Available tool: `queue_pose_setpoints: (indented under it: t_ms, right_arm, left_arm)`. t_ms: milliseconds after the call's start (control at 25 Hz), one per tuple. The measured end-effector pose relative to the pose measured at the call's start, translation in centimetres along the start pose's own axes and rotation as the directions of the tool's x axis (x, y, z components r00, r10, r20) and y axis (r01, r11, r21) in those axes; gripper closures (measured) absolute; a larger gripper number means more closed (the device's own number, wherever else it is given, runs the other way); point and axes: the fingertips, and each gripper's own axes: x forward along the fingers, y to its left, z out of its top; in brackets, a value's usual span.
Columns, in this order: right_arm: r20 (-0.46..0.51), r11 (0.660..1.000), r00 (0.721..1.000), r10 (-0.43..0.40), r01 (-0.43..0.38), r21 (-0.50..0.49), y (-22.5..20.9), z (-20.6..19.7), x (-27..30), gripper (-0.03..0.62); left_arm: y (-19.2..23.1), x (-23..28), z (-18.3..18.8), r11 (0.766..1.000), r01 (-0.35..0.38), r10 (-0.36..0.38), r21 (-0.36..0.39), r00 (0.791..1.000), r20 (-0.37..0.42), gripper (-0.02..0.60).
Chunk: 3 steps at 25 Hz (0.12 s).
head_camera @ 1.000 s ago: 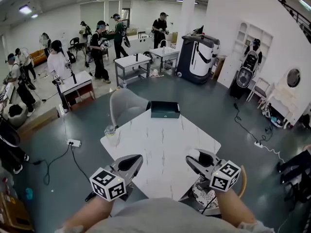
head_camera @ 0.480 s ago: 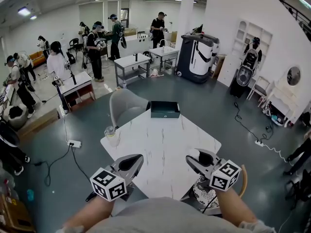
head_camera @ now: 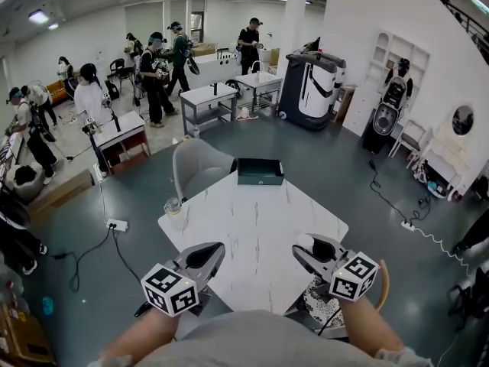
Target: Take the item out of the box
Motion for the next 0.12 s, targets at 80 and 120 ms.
queue_pose_setpoints:
  t_ms: [80, 120]
  right_arm:
    - [-0.001, 1.000, 1.000, 0.002, -0.002, -0.003, -0.09, -0.07, 0.09, 0.437]
    - [-0.001, 1.000, 1.000, 0.003, -0.003, -0.005, -0.15, -0.12, 0.12, 0.436]
  left_arm:
    - [0.06, 0.13, -0.13, 1.000, 0.000, 0.000, 0.000, 1.000, 0.001, 0.581]
    - [0.09, 0.20, -0.19, 1.000, -0.001, 0.001, 0.001, 1.000, 0.002, 0.581]
